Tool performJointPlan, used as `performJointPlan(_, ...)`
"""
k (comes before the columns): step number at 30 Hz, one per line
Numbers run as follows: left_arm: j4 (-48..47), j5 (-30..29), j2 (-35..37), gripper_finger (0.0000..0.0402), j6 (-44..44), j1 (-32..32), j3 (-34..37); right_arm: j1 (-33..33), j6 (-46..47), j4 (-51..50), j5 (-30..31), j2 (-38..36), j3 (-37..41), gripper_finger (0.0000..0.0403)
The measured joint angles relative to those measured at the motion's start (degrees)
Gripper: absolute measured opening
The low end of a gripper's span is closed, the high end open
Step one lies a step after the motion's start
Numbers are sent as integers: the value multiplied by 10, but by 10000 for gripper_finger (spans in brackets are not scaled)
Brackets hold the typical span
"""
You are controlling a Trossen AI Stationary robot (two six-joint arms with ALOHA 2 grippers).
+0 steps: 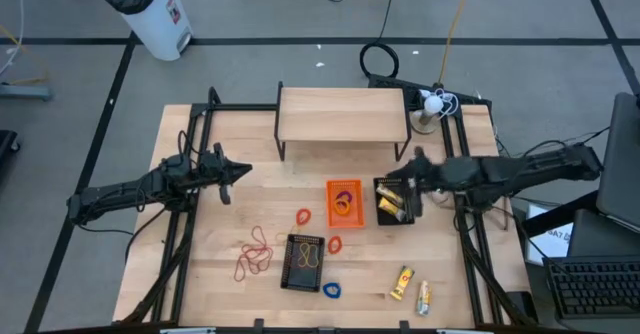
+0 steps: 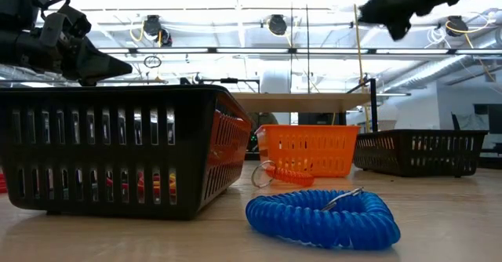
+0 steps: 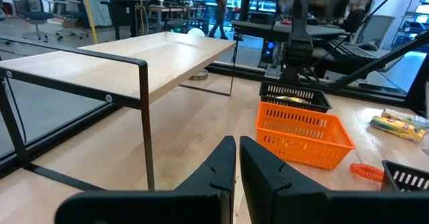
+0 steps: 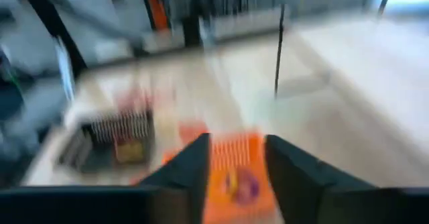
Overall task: Pick & Place Office Desk Supplies
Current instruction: Put the red rubber band into the bottom black bin
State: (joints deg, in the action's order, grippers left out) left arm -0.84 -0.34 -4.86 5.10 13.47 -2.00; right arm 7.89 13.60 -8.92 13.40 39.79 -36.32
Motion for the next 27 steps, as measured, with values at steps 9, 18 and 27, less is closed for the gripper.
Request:
performJointPlan(9,-2,0,0,21,-6,0,0,-48,-51,189,-96,-158,114,9)
performJointPlan(18,-3,0,0,21,-14,0,0,-128,-26,213,-135,-255,218,1)
performJointPlan(27,2,-15,0,21,-35,0,0,-144,-74,257,-145,-325,285,1)
